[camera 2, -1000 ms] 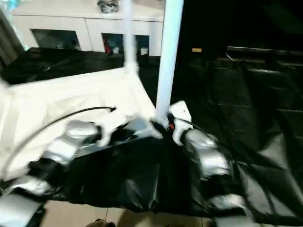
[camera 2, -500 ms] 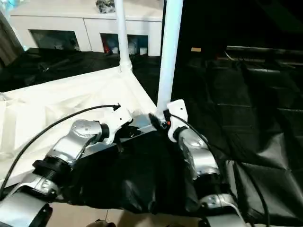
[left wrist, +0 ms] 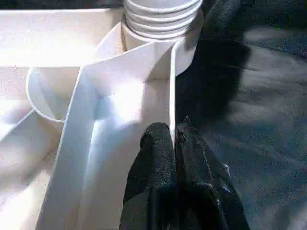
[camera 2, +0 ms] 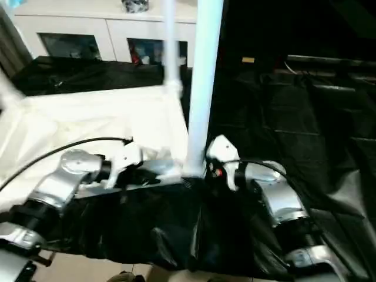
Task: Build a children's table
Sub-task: Rotate leg to tighten
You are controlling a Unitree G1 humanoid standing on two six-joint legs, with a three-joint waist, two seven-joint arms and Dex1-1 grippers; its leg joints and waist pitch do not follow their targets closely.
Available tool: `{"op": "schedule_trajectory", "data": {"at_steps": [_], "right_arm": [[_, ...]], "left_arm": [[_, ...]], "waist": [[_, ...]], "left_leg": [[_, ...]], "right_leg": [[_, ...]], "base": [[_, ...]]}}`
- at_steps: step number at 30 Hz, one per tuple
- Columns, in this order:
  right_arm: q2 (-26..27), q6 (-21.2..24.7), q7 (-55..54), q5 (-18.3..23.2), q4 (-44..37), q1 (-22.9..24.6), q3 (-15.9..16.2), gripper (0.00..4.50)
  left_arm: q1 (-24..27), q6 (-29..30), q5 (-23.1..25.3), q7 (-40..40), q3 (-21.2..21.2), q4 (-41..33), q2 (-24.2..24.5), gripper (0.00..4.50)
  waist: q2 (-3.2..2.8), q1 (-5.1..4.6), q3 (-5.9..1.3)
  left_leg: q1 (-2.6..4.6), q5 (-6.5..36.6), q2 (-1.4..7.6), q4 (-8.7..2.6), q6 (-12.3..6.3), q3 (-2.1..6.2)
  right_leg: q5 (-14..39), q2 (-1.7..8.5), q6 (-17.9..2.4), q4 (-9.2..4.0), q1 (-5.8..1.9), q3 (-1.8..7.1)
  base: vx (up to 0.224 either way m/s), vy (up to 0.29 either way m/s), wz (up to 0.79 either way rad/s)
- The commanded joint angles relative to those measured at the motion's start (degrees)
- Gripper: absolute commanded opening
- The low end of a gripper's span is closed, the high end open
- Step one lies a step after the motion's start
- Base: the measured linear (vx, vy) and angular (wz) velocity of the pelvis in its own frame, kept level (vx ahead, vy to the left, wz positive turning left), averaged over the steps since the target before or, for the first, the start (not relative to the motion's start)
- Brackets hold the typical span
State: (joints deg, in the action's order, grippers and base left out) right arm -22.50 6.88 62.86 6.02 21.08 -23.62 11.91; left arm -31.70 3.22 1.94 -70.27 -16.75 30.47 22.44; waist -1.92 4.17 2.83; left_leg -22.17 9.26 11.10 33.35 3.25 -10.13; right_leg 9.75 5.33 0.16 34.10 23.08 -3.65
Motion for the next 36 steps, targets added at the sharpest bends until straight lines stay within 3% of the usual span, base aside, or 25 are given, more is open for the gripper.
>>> {"op": "schedule_trajectory", "data": {"at_steps": [1,2,12,19,23,27,30,31,32,35,36], "right_arm": [[0.4,0.6,4.2,0.6,-1.0,1.0,3.4,3.93],[0.3,0.9,4.7,0.8,-1.0,1.0,3.4,3.93],[0.4,2.2,7.1,1.6,-2.5,0.9,4.6,3.24],[1.9,3.2,3.6,2.5,-3.2,1.9,2.8,2.77],[5.5,2.8,-7.2,-0.1,0.2,1.3,0.4,2.72],[15.2,2.9,-30.1,-2.7,8.5,-1.8,-5.2,2.7],[20.2,1.9,-38.2,-3.5,11.3,-3.1,-6.3,2.69],[21.2,1.9,-40.4,-3.9,12.1,-3.5,-6.6,2.69],[21.8,1.9,-41.9,-4.1,12.6,-3.9,-6.8,2.69],[23.7,-0.4,-43.4,-4.2,14.2,-4.8,-7.0,2.69],[24.1,-1.4,-43.6,-4.4,14.9,-5.1,-7.2,3.25]], "left_arm": [[-0.4,-1.4,-1.4,-0.8,-0.1,-2.6,0.2,0.0],[-0.2,-1.4,-1.5,-1.5,-0.2,-2.8,0.5,0.0],[-0.1,-1.9,-1.7,-3.2,-0.2,-2.7,1.7,0.0],[-0.4,-1.3,-1.9,0.2,0.7,-2.1,0.2,0.0],[-1.5,1.3,0.0,7.7,1.7,-0.9,-2.5,0.0],[-2.9,4.1,2.6,18.6,2.1,1.0,-7.9,0.0],[-2.8,5.4,3.9,23.4,1.6,1.0,-10.9,0.0],[-2.6,5.6,4.2,24.1,1.3,0.7,-11.4,0.0],[-2.6,5.8,4.4,24.5,1.1,0.6,-11.7,0.0],[-2.6,4.8,5.5,26.3,0.5,0.7,-12.8,0.0],[-2.6,4.5,5.7,26.7,0.4,0.8,-13.1,0.0]], "waist": [[0.76,-0.04,-3.68],[0.47,0.12,-3.71],[0.68,0.46,-3.86],[0.59,0.8,-3.86],[0.64,0.37,-3.65],[0.52,-1.1,-3.49],[0.46,-1.43,-3.57],[-0.13,-1.35,-3.56],[0.27,-1.51,-3.54],[0.17,-1.56,-3.64],[0.12,-1.6,-3.65]], "left_leg": [[1.29,17.4,2.06,-4.07,-2.36,0.17],[1.34,17.2,2.09,-4.06,-2.19,0.24],[1.2,14.7,2.03,-3.93,-2.2,0.19],[1.24,14.6,2.01,-3.92,-2.08,0.19],[1.42,16.5,1.83,-4.08,-0.62,0.26],[1.4,19.2,1.53,-4.36,1.63,0.6],[1.61,20.3,1.55,-4.33,1.44,0.68],[1.59,20.3,1.53,-4.38,1.42,0.74],[1.43,20.3,1.44,-4.41,1.28,0.65],[1.37,20.2,1.48,-4.43,0.88,0.66],[1.31,20.1,1.47,-4.43,0.74,0.67]], "right_leg": [[13.4,2.67,-13.9,-3.83,-2.55,2.09],[14.1,2.81,-13.8,-3.78,-2.5,2.16],[12.6,2.77,-13.6,-3.47,-2.51,2.15],[12.6,2.75,-13.4,-3.5,-2.53,2.15],[16.3,2.82,-12.5,-3.97,-2.27,2.17],[21.8,2.88,-10.6,-4.51,-1.99,2.03],[22.5,2.79,-9.8,-4.89,-1.84,2.05],[21.9,2.78,-9.8,-4.85,-1.79,2.08],[21.4,2.68,-9.6,-4.91,-1.86,2.05],[20.0,2.66,-9.7,-4.81,-1.94,2.04],[19.5,2.63,-9.9,-4.77,-2.03,2.03]], "base": [[0.0,0.0,0.0],[0.0,0.0,0.0],[0.0,0.0,0.0],[0.0,0.0,0.0],[0.0,0.0,0.0],[0.0,0.0,0.0],[0.0,0.0,0.0],[0.0,0.0,0.0],[0.0,0.0,0.0],[0.0,0.0,0.0],[0.0,0.0,0.0]]}}
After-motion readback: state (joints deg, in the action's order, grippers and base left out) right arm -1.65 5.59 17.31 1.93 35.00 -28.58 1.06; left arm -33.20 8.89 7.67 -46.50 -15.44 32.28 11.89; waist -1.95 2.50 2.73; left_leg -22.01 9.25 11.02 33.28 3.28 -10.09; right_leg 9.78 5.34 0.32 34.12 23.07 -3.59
